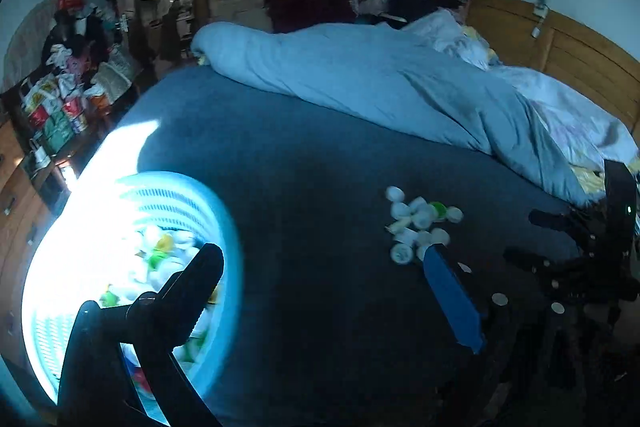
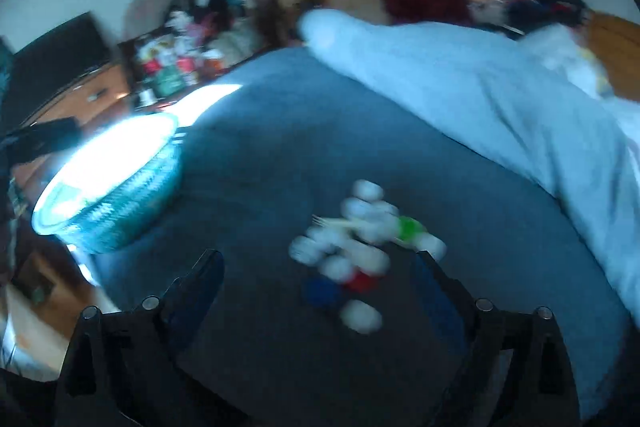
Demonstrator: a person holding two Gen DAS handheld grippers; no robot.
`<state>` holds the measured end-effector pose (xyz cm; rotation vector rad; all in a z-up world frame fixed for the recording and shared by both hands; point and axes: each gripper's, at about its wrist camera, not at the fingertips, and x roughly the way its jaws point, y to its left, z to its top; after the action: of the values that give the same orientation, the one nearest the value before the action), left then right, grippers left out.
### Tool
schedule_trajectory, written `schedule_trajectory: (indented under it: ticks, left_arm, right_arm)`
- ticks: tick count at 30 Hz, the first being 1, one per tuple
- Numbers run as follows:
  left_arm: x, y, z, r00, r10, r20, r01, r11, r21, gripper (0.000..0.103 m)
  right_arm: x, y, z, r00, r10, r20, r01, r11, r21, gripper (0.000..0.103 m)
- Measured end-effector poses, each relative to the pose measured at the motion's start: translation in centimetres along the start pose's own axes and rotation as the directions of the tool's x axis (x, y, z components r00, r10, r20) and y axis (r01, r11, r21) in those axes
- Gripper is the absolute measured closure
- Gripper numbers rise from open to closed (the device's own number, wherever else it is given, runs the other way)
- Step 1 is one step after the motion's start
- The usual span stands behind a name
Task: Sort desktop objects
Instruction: 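Grasp the blue cap with the left tool while the right tool grasps a white cap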
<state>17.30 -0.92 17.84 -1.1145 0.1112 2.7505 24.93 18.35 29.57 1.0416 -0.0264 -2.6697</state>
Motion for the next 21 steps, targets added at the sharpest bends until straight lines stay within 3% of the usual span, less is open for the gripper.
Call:
schedule_trajectory:
  ticks: [4, 7, 10, 15, 18, 21]
  left_arm:
    - [6.3, -4.6, -3.3, 0.987, -0.074, -0.146, 0.083, 0.995, 0.054, 0.005]
    - [10.1, -7.1, -4.9, 0.971, -0.125, -0.205, 0.144, 0.986, 0.081, 0.006]
    - [12.6, -9.5, -5.7, 0.951, -0.207, -0.230, 0.224, 0.973, 0.050, 0.006]
    - [15.7, -10.5, -5.2, 0.960, -0.198, -0.196, 0.195, 0.980, -0.037, 0.006]
    - [17.1, -10.9, -5.0, 0.960, -0.185, -0.211, 0.179, 0.983, -0.048, 0.007]
    - [18.4, -11.2, -5.2, 0.955, -0.164, -0.246, 0.157, 0.986, -0.047, 0.015]
  right_arm:
    - [-1.2, -4.6, -2.6, 0.998, -0.069, 0.000, 0.068, 0.994, 0.082, 0.006]
    - [-1.2, -6.5, -4.2, 0.999, -0.043, -0.029, 0.046, 0.990, 0.134, 0.006]
    - [-0.1, -7.5, -5.9, 0.998, -0.003, -0.063, 0.014, 0.986, 0.167, 0.006]
    - [0.6, -7.8, -6.9, 0.996, 0.056, -0.065, -0.043, 0.980, 0.194, 0.008]
    - [1.5, -8.0, -7.3, 0.993, 0.079, -0.085, -0.060, 0.976, 0.208, 0.011]
    - [1.6, -8.4, -7.6, 0.993, 0.090, -0.077, -0.071, 0.972, 0.224, 0.016]
